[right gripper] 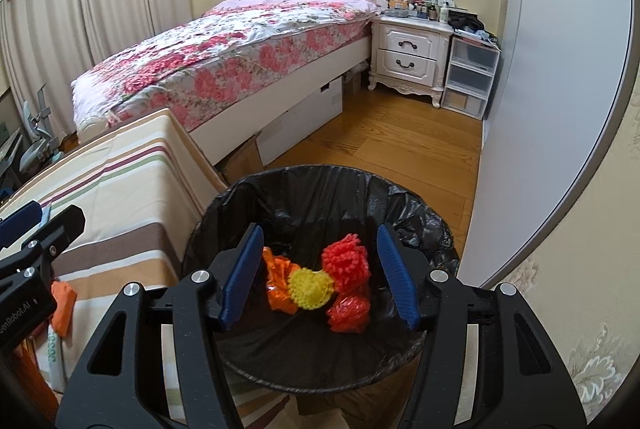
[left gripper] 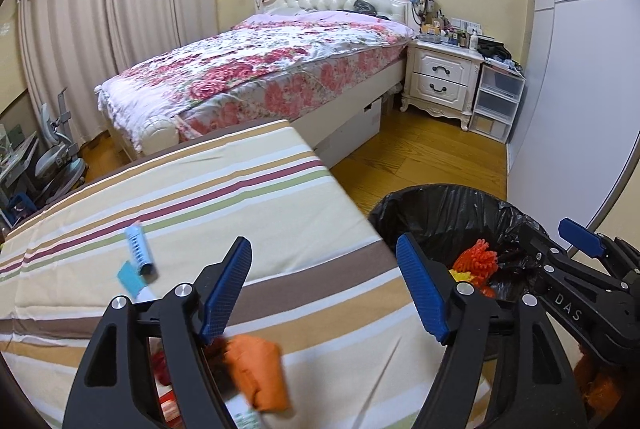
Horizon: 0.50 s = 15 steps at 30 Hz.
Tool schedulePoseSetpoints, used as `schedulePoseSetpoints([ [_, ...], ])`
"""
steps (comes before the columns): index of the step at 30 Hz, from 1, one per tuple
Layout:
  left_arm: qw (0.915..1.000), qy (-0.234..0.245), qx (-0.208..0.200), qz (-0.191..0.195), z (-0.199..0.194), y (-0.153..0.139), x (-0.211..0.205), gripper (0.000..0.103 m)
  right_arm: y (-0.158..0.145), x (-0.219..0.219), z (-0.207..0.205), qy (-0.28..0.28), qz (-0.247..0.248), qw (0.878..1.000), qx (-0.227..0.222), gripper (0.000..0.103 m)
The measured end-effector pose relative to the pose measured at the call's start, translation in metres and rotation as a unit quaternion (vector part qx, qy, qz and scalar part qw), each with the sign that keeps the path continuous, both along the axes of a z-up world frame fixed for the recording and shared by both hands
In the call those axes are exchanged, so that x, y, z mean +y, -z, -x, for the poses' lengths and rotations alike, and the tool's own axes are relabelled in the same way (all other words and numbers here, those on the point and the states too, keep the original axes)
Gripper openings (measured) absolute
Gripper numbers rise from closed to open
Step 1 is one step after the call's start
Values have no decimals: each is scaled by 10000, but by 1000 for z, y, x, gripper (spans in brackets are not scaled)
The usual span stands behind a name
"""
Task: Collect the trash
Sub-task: 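Return to the table and grasp the gold bottle with the left tool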
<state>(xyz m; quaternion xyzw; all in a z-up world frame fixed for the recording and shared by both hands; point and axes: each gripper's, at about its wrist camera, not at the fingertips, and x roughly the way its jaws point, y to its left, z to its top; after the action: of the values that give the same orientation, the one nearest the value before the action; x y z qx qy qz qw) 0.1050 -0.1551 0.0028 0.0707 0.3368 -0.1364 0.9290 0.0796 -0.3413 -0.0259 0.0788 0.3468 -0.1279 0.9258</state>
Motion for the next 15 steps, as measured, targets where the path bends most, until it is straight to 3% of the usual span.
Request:
schedulePoseSetpoints([
  [15,9965,-827,82,10,56,1,101,73,-8,81,43,-898,89,9959,-40,58],
])
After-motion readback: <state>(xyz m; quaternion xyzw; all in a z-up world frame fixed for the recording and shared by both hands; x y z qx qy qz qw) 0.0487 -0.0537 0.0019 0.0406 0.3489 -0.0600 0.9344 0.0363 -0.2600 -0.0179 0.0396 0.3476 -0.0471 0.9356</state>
